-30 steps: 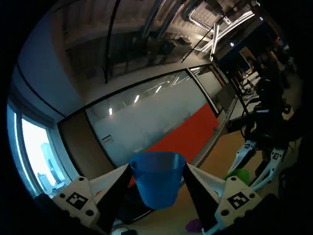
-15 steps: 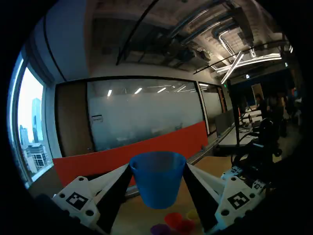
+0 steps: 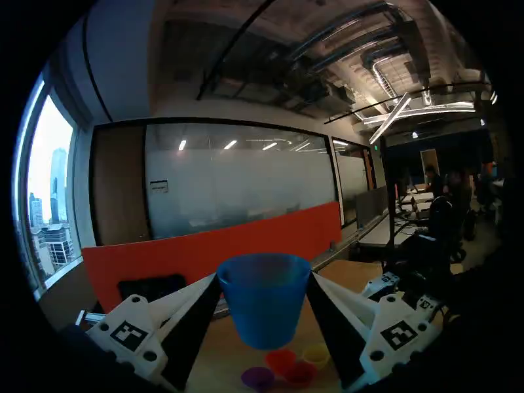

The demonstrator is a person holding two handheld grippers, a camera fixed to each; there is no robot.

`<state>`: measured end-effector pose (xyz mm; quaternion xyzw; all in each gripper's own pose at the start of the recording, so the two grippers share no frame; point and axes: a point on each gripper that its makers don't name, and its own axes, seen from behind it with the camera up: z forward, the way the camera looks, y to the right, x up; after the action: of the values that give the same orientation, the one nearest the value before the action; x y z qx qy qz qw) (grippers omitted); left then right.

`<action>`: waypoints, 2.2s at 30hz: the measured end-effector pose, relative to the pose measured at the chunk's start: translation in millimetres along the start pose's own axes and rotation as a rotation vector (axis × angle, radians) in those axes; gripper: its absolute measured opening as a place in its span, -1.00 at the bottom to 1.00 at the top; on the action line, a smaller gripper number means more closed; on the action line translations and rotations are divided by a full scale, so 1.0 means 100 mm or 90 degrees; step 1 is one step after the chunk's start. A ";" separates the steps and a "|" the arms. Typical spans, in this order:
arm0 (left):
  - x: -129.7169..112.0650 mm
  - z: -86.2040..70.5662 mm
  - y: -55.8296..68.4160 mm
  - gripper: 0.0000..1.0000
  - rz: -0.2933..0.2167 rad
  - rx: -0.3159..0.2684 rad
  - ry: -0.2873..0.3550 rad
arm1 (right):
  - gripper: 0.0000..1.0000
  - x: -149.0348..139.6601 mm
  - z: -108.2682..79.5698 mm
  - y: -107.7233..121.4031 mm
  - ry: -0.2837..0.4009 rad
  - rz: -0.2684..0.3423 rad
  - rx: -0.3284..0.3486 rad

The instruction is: Pour water

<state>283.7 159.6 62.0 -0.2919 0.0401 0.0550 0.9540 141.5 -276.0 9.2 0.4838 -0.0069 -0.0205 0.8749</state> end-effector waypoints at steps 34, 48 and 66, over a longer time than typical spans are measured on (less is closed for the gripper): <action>-1.28 -0.31 0.06 0.76 -0.006 -0.026 -0.114 | 0.81 0.04 -0.73 0.62 -0.024 0.012 -0.105; -1.76 -0.37 0.21 0.76 0.016 -0.051 -0.186 | 0.82 -0.26 -0.81 0.59 -0.087 0.011 -0.092; -2.56 -0.49 0.47 0.76 0.056 -0.106 -0.310 | 0.82 -0.91 -0.88 0.54 -0.207 0.023 -0.060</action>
<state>21.9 150.1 23.7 -0.3454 -0.1828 0.1684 0.9049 54.9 -169.2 8.6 0.4319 -0.1564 -0.0832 0.8843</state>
